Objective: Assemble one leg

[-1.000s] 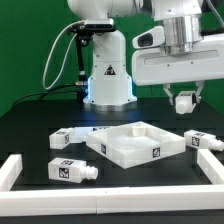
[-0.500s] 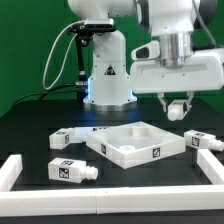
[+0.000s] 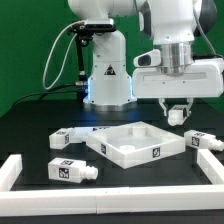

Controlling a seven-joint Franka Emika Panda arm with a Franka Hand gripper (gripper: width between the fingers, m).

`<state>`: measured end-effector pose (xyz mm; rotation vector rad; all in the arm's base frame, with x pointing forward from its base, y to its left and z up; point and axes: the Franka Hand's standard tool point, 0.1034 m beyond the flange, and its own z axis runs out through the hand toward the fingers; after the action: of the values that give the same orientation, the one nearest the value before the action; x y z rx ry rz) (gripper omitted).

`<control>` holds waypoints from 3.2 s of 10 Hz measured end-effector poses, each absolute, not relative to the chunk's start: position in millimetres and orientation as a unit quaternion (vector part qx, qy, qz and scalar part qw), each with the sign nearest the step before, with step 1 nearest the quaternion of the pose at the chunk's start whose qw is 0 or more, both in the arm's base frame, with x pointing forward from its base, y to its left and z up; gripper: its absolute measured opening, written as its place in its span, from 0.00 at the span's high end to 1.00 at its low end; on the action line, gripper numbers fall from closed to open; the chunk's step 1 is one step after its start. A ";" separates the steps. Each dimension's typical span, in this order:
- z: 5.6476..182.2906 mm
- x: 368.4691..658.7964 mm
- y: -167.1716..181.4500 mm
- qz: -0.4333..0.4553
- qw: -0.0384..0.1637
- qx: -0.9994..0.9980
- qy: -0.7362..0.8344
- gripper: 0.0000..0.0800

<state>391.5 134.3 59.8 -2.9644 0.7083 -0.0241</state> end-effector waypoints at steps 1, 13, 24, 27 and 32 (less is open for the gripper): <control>53.1 375.4 140.0 -0.016 0.045 -0.973 0.227 0.64; 8.8 355.5 143.3 -0.006 0.032 -0.980 0.196 0.54; 80.6 400.7 85.1 -0.044 0.044 -0.994 0.087 0.19; 70.6 419.4 41.9 -0.030 0.039 -0.998 -0.032 0.19; 70.7 459.4 0.7 -0.030 0.025 -0.988 -0.147 0.19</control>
Offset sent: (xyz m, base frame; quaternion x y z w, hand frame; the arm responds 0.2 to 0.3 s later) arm -0.0159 0.0019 -0.0275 -0.0013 0.0121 0.0120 0.9999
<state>459.4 0.7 70.7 -3.0576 -0.4533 -0.0933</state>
